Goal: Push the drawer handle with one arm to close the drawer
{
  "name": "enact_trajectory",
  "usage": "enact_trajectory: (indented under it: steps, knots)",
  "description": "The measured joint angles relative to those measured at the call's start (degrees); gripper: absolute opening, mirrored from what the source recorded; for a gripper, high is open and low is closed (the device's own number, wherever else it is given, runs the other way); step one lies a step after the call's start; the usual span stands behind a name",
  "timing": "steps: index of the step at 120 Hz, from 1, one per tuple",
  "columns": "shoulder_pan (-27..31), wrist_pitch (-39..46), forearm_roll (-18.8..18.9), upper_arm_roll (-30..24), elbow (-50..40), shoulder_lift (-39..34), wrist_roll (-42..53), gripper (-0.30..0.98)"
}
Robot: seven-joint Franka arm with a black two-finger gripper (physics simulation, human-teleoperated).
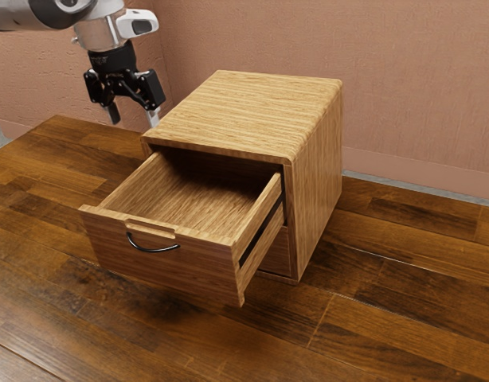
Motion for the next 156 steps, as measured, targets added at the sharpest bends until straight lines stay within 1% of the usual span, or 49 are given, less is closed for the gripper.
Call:
enact_trajectory:
  steps: [12, 18, 21, 27, 42, 57, 64, 81, 96, 106, 124, 136, 156]
  knots:
    - [0.2, 0.1, -0.1, 0.0, -1.1, -1.0, -0.2, 0.69]
    - [0.9, 0.6, -0.5, -0.5, -6.2, -4.9, -0.5, 0.69]
    - [1.8, 0.9, -0.7, -1.6, -9.8, -7.8, -1.0, 0.69]
    - [1.7, 1.3, -1.1, -3.6, -15.1, -11.9, -2.0, 0.69]
    - [1.1, 2.1, -4.7, -8.1, -23.8, -17.2, -5.2, 0.67]
    - [1.1, 5.6, -7.3, -12.5, -35.0, -24.4, -8.8, 0.66]
    - [1.1, 7.2, -8.0, -13.5, -37.5, -25.5, -10.4, 0.66]
    - [1.2, 10.0, -8.8, -15.3, -39.9, -26.0, -13.5, 0.62]
    - [1.2, 11.4, -9.7, -16.9, -46.3, -32.6, -15.7, 0.58]
    - [1.2, 12.5, -10.3, -17.0, -47.7, -32.6, -16.9, 0.50]
    - [1.2, 15.1, -10.2, -17.0, -47.9, -28.9, -18.7, 0.27]
    - [1.2, 15.9, -8.9, -16.5, -47.8, -28.6, -19.6, 0.15]
    - [1.2, 16.5, -6.9, -15.5, -45.9, -26.4, -20.9, 0.02]
